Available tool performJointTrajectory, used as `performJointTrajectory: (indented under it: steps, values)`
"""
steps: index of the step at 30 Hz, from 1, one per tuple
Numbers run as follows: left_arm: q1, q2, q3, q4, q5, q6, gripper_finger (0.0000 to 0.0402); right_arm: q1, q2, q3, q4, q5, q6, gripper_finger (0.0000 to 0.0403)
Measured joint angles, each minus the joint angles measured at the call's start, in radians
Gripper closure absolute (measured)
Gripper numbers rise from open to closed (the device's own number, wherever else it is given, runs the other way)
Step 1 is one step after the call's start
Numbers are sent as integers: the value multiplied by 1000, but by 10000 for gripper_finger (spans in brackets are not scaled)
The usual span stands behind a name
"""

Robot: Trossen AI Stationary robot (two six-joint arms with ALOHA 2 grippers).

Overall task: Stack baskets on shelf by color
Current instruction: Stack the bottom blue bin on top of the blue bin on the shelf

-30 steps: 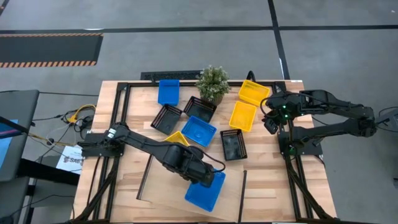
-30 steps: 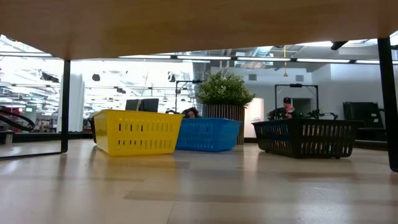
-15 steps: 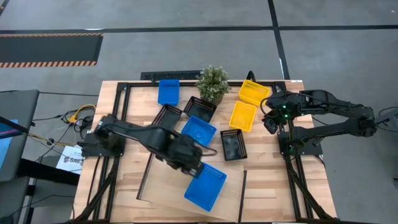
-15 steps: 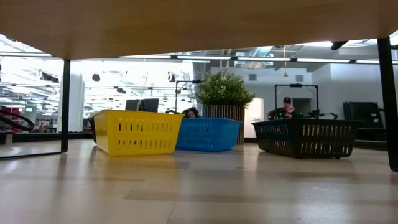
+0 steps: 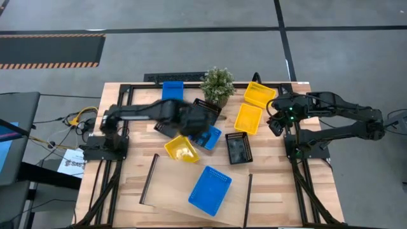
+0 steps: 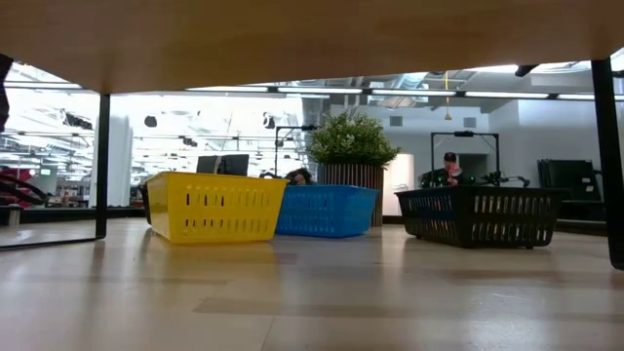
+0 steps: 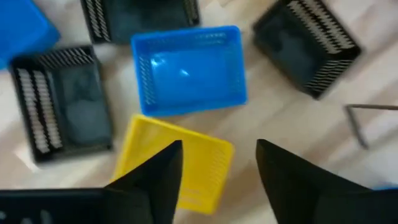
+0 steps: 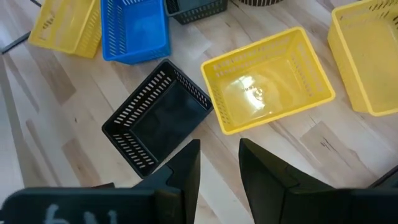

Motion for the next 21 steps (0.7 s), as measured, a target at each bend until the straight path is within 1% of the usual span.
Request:
performJointTrajectory:
  steps: [3,6,8,11,15,18,21]
  values:
    - [55,31,0,0,-3,122,178,0,0,0,0,1,28,268]
    - [94,41,-9,3,-66,189,146,0,0,0,-2,1,30,269]
    - [121,39,-43,31,-71,237,131,0,0,0,-2,1,31,270]
    - [161,41,-114,46,-47,275,124,0,0,0,-2,1,31,270]
    - [211,42,-239,166,42,306,123,0,0,0,-2,2,31,268]
    - [234,42,-313,222,43,298,123,0,0,0,-2,2,36,270]
    - [248,42,-369,220,33,310,122,0,0,0,-2,2,39,270]
